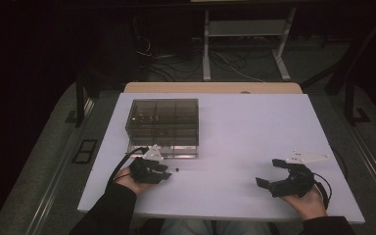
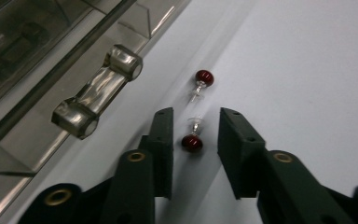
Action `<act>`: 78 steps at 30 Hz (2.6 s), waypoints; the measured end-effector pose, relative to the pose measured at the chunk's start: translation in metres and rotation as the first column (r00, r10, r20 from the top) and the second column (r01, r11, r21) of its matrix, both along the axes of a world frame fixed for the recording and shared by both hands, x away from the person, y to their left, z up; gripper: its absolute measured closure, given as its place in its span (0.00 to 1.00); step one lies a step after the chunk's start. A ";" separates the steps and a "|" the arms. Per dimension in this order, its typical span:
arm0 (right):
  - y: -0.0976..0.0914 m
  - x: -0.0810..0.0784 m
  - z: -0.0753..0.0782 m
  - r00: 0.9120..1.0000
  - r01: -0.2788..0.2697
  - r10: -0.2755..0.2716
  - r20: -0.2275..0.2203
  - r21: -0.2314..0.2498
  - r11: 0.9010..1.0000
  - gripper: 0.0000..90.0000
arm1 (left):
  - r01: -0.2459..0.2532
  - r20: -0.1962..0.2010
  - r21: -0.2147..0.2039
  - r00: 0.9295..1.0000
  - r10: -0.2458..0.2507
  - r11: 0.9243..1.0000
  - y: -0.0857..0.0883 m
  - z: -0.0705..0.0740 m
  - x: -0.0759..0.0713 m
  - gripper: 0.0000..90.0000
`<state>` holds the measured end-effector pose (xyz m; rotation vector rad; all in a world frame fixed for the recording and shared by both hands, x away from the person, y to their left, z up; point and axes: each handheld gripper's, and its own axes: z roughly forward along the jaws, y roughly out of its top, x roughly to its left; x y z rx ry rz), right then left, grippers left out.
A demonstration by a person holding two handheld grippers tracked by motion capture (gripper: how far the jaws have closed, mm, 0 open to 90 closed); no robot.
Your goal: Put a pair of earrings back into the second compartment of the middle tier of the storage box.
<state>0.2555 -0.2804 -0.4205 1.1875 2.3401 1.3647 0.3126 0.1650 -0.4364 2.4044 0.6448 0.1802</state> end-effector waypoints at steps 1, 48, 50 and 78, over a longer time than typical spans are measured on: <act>0.000 0.000 0.000 1.000 0.002 -0.002 -0.003 0.001 1.000 0.01 | 0.000 0.000 0.000 1.000 0.000 1.000 0.000 0.000 0.000 0.76; 0.000 0.000 -0.001 1.000 0.001 -0.001 -0.001 -0.007 1.000 0.01 | 0.106 -0.028 0.017 0.994 -0.106 0.994 0.001 0.047 -0.004 0.88; 0.000 0.000 -0.001 1.000 0.002 -0.002 -0.001 -0.007 1.000 0.01 | 0.111 -0.014 0.022 0.994 -0.110 0.994 0.003 0.057 -0.002 0.88; 0.001 0.001 -0.003 1.000 -0.005 0.005 -0.010 -0.012 1.000 0.01 | 0.005 0.016 -0.037 1.000 -0.004 0.999 0.026 0.090 0.032 0.88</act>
